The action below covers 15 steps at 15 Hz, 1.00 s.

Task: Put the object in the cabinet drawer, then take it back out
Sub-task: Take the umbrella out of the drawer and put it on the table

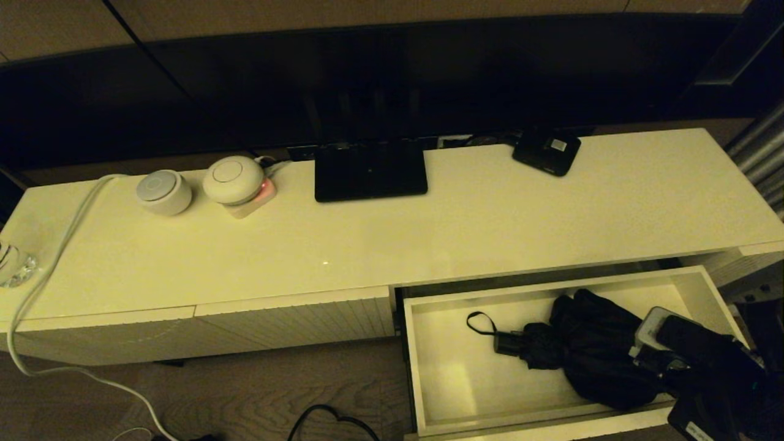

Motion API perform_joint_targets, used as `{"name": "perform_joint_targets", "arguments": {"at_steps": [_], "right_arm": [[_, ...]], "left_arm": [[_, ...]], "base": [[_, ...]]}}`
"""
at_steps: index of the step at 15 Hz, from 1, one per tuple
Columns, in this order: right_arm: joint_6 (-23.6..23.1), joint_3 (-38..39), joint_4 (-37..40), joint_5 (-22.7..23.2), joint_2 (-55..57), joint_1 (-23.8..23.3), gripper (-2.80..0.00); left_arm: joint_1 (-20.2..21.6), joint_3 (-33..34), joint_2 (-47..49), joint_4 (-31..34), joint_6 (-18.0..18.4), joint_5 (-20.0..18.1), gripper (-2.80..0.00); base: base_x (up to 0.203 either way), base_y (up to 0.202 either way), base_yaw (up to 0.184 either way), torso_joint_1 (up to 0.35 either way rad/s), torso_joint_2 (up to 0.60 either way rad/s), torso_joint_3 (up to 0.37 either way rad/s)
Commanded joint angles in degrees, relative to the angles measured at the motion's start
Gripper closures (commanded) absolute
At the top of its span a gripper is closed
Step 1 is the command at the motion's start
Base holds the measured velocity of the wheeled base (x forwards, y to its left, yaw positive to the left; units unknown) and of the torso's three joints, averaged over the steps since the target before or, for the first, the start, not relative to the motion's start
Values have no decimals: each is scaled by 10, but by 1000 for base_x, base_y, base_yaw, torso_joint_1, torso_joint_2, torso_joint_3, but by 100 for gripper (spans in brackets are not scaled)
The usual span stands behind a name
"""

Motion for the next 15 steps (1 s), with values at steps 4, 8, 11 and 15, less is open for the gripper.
{"name": "perform_joint_targets", "arguments": {"at_steps": [4, 8, 11, 15], "right_arm": [[-342, -26, -3, 23, 36, -58, 0], [-456, -50, 67, 67, 51, -60, 0], [-454, -66, 108, 90, 73, -61, 0], [-459, -72, 100, 96, 96, -63, 0]], "left_arm": [[0, 2, 0, 0, 0, 0, 0], [0, 2, 0, 0, 0, 0, 0], [0, 2, 0, 0, 0, 0, 0], [0, 2, 0, 0, 0, 0, 0]], "base": [[0, 0, 0, 0, 0, 0], [0, 0, 0, 0, 0, 0], [0, 0, 0, 0, 0, 0], [0, 0, 0, 0, 0, 0]]}}
